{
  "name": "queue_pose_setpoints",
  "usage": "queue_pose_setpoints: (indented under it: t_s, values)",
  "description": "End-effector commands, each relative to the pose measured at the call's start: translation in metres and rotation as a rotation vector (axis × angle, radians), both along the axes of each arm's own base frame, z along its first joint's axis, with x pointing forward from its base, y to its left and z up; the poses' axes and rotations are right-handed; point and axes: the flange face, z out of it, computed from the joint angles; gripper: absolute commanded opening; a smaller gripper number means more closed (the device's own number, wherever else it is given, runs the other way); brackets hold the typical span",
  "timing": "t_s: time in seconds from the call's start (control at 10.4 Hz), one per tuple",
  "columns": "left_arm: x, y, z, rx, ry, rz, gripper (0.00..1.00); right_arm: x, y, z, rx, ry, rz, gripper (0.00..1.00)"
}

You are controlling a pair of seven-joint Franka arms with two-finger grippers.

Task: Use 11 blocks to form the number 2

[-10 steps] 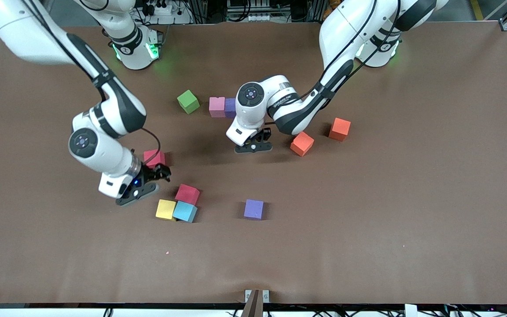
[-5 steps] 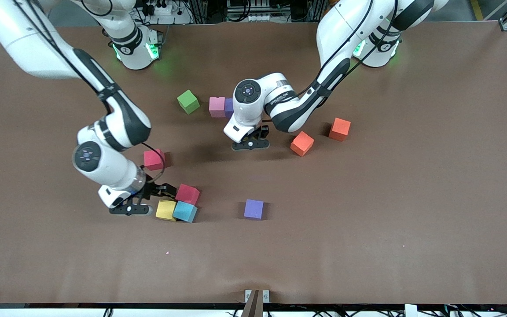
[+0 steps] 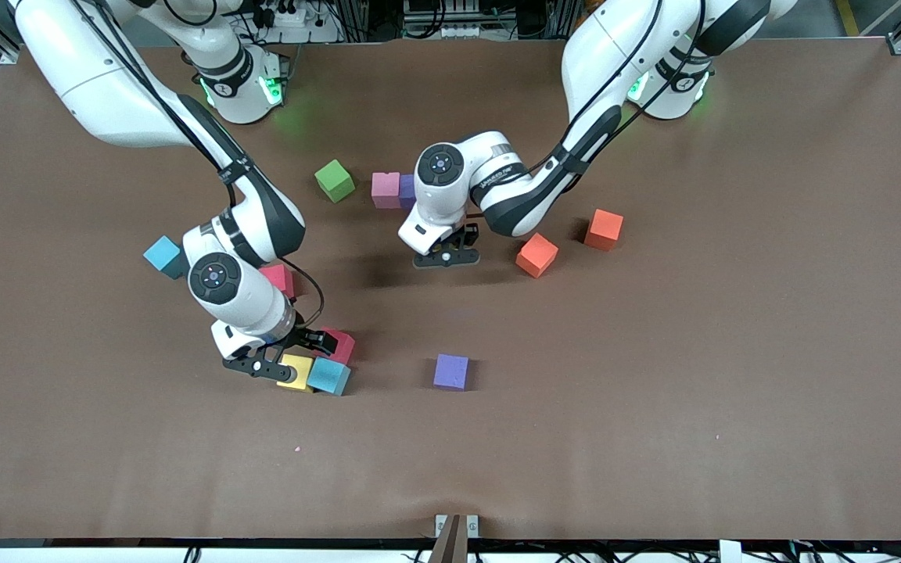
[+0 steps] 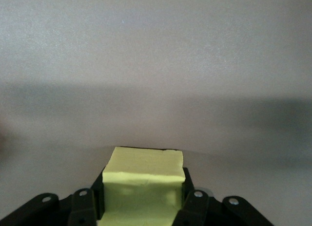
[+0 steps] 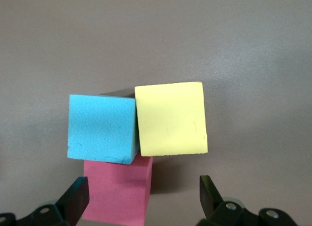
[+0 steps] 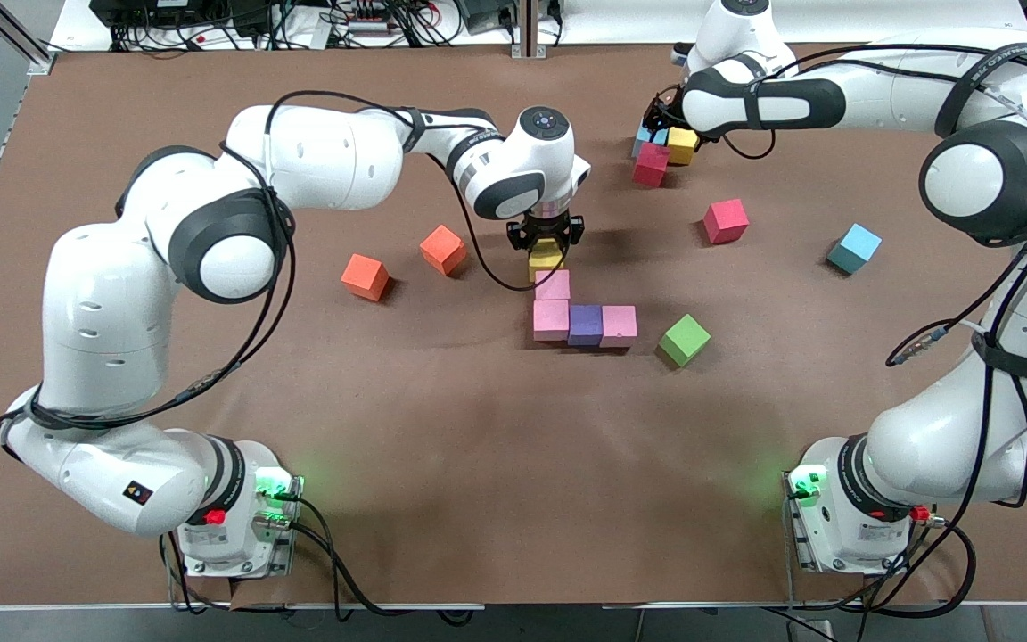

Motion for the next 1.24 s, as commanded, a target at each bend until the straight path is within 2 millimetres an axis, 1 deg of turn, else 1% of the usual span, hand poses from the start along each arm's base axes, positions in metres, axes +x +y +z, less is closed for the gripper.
queue_pose_setpoints:
  t_s: [0.0, 0.1, 0.19, 0.29, 0.38, 0.48, 0.57, 0.86, 0.96, 1.05, 1.15]
  values:
    - [-0.008, -0.009, -0.002, 0.007, -0.019, -0.01, 0.41, -0.001, 0.031, -0.005, -0.036, -0.011, -0.023, 1.0]
    - [-0.009, -0.009, -0.004, 0.008, -0.018, -0.004, 0.41, -0.003, 0.038, -0.009, -0.048, -0.012, -0.013, 1.0]
    - [-0.012, -0.011, -0.006, 0.011, -0.017, -0.009, 0.44, -0.003, 0.04, -0.013, -0.055, -0.013, -0.01, 1.0]
    - [-0.014, -0.012, -0.006, 0.011, -0.02, -0.012, 0.45, -0.005, 0.045, -0.024, -0.063, -0.004, 0.002, 1.0]
    - [-0.014, -0.012, -0.006, 0.013, -0.021, -0.016, 0.66, -0.003, 0.044, -0.032, -0.082, -0.006, 0.009, 1.0]
    - [-0.012, -0.011, -0.006, 0.018, -0.037, -0.025, 1.0, -0.004, 0.045, -0.036, -0.096, -0.008, 0.023, 1.0]
    - [-0.009, -0.009, -0.004, 0.017, -0.038, -0.02, 1.0, -0.005, 0.046, -0.043, -0.098, -0.001, 0.027, 1.0]
    - [0.004, -0.005, 0.022, -0.007, -0.064, 0.005, 1.0, -0.005, 0.046, -0.044, -0.095, 0.0, 0.025, 1.0]
    - [0.016, 0.0, 0.048, -0.023, -0.094, 0.022, 1.0, -0.003, 0.044, -0.045, -0.094, 0.001, 0.022, 0.93]
    - [0.027, 0.007, 0.065, -0.033, -0.11, 0.045, 1.0, -0.003, 0.044, -0.044, -0.092, 0.002, 0.019, 0.73]
    - [0.037, 0.016, 0.082, -0.035, -0.123, 0.065, 1.0, 0.001, 0.041, -0.041, -0.087, -0.001, 0.011, 0.56]
